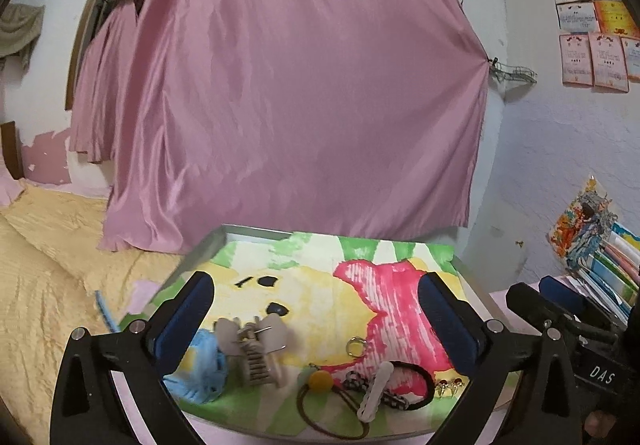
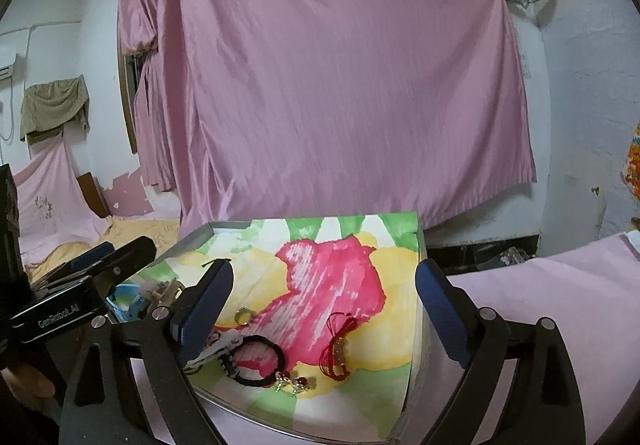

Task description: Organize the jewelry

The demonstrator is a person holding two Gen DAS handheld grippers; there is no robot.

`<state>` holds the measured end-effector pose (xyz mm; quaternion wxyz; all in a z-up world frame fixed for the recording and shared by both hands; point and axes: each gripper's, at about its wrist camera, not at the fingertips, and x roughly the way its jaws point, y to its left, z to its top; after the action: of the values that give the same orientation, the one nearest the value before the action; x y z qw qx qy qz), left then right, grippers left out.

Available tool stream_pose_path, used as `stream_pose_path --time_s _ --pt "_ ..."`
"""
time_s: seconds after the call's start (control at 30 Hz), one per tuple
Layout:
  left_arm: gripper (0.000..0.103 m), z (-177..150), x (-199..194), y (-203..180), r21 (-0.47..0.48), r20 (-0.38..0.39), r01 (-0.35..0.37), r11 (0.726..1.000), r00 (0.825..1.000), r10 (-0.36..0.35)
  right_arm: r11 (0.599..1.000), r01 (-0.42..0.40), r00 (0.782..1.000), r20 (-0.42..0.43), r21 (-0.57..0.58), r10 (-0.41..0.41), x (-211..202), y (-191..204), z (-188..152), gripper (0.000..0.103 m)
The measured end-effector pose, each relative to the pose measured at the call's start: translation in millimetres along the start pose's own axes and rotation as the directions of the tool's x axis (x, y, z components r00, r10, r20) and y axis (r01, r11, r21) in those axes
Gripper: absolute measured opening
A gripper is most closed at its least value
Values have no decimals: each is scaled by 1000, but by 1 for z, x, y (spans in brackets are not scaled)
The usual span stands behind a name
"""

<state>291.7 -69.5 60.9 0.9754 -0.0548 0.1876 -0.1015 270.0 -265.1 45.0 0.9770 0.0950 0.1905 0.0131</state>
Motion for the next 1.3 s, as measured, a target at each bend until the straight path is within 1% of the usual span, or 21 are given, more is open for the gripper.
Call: stream_pose_path --time_s 0.3,0.9,1.3 --pt "102 -5 -35 15 -24 40 -38 999 998 39 999 -1 999 48 -40 3 -32 18 2 93" --pt "102 -22 -97 30 -15 72 -68 998 995 69 998 -6 998 57 -57 9 -84 39 -17 94" --pt "102 -38 -149 38 1 103 -92 996 991 91 998 -5 997 82 -69 10 -127 56 -35 94"
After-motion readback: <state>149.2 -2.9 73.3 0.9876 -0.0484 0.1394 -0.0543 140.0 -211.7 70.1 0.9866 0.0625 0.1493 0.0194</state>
